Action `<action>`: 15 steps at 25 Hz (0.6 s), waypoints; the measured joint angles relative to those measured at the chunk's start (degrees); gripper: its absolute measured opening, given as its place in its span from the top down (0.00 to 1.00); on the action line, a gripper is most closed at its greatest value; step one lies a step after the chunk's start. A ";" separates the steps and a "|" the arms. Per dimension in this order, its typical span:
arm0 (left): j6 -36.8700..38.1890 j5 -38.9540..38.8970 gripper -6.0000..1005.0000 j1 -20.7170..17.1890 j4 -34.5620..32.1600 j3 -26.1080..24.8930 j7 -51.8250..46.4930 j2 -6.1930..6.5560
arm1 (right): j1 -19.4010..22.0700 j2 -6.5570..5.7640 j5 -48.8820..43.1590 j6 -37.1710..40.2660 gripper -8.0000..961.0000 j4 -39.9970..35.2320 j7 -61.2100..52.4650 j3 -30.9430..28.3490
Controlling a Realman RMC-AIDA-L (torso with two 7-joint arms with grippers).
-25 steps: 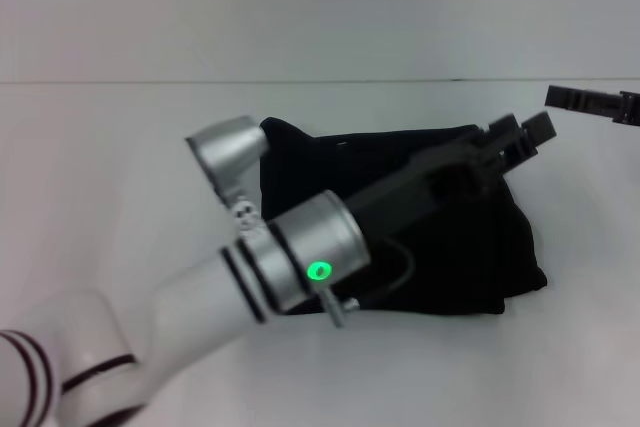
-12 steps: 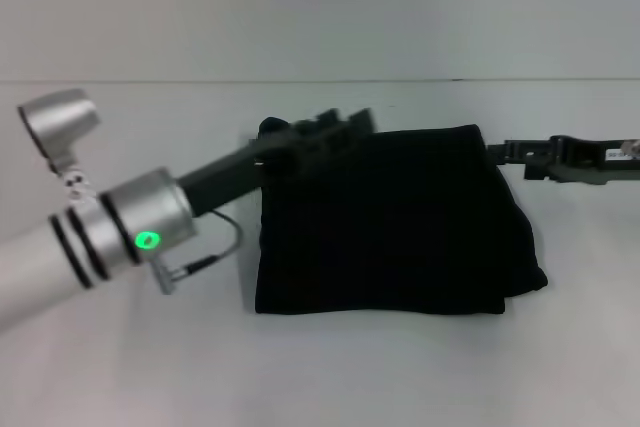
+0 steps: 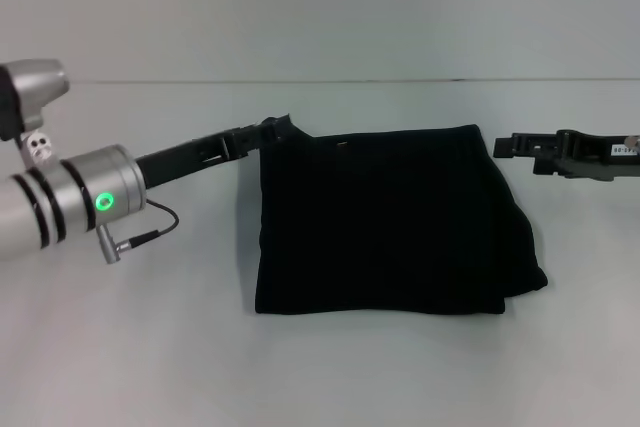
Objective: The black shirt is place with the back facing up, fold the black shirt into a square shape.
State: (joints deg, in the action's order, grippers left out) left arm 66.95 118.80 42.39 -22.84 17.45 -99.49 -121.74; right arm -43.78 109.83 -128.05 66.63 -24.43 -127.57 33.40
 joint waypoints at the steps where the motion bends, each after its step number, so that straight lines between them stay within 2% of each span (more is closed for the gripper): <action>1: -3.53 0.00 0.27 0.41 -0.34 2.41 -2.51 0.02 | 0.04 -0.06 0.00 -0.08 0.02 -0.02 -0.01 -0.01; 4: -12.03 0.02 0.27 1.94 -0.43 8.79 -6.84 -0.02 | 0.09 -0.07 0.00 -0.19 0.02 -0.06 0.08 -0.01; 15: -20.97 0.02 0.27 4.05 0.79 16.80 -11.53 -0.44 | 0.47 -0.06 -0.17 -0.28 0.02 -0.06 0.45 -0.01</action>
State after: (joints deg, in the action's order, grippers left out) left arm 45.99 118.83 46.44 -22.05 34.24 -111.02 -122.19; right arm -43.31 109.77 -128.22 66.36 -24.49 -127.13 33.40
